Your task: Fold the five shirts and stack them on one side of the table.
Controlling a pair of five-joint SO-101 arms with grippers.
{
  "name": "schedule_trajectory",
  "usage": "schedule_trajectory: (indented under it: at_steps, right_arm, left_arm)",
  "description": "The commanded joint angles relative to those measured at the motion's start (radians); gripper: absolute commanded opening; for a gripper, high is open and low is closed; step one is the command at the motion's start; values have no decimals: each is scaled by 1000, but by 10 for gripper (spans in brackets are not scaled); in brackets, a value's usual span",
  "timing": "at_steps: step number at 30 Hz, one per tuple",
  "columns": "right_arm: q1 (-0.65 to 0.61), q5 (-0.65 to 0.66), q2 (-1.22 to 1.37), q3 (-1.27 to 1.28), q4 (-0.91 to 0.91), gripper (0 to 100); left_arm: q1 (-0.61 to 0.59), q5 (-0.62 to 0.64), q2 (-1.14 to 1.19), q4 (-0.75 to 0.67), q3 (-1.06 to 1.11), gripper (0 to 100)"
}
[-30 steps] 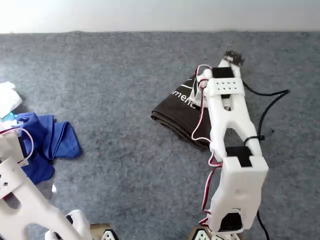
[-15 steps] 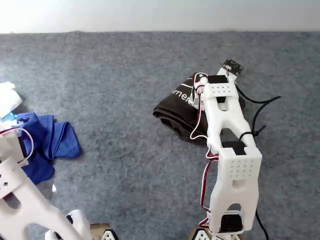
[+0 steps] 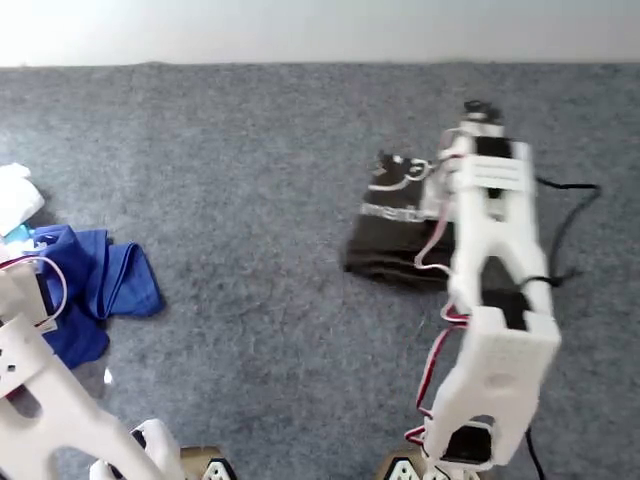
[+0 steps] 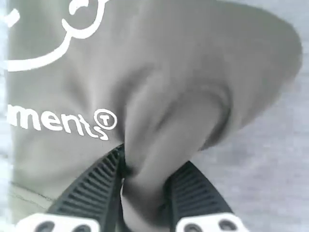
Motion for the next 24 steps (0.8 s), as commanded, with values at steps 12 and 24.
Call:
schedule_trajectory:
  at_steps: [12,24]
  right_arm:
    - [596,687,-101,-9,73,9]
    - [697,723,-42,-25,59,264]
  left_arm:
    - [2,6,-9,3,-5,13]
    - [3,6,-9,3,-5,13]
